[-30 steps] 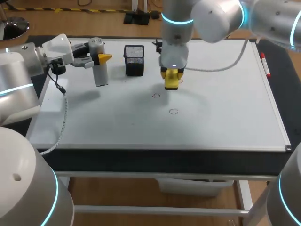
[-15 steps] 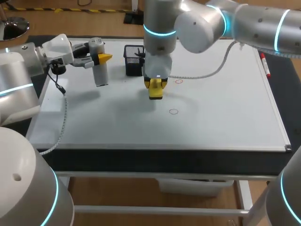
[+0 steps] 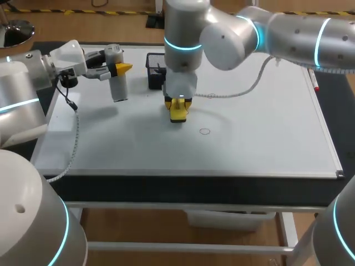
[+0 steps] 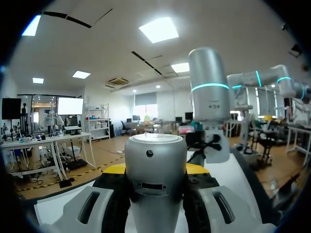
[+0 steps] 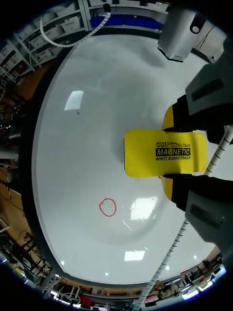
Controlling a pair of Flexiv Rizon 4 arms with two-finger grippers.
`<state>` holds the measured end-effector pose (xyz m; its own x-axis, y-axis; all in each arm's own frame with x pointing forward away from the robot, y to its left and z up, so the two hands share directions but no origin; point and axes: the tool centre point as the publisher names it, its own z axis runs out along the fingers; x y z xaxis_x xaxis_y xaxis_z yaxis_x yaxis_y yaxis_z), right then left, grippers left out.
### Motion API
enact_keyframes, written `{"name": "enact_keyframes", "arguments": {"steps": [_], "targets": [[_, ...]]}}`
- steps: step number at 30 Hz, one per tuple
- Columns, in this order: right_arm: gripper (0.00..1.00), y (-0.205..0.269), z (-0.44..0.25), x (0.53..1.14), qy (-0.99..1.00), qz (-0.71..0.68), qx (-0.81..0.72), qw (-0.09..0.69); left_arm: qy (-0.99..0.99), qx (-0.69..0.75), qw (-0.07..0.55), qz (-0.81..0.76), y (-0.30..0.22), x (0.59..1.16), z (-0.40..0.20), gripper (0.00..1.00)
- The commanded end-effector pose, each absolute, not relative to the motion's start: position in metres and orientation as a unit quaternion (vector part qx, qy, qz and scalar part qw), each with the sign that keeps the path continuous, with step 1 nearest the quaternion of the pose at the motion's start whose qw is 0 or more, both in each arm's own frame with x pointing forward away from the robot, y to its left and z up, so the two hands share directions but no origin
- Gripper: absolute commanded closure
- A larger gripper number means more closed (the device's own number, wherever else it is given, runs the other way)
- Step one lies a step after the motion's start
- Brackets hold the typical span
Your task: Pick up the inspection probe, press it on each red-marked spot on the whiteboard one by one, put down the probe, pick up the eraser, and wipe off all the red marks.
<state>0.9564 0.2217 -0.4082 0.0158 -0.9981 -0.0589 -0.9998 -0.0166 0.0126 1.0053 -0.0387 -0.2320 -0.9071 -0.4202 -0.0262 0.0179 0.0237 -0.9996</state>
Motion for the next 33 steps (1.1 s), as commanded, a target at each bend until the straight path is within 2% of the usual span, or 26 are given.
{"name": "enact_keyframes", "arguments": {"steps": [1, 33], "targets": [[1.0, 0.221, -0.411, 0.961, 0.698, 0.027, -0.716, 0.015, 0.696, -0.143, 0.162, -0.685, -0.039, 1.006, -0.232, 1.0], [1.0, 0.203, -0.428, 0.972, 0.704, 0.022, -0.71, -0.01, 0.696, -0.143, 0.162, -0.685, -0.039, 1.006, -0.232, 1.0]]}}
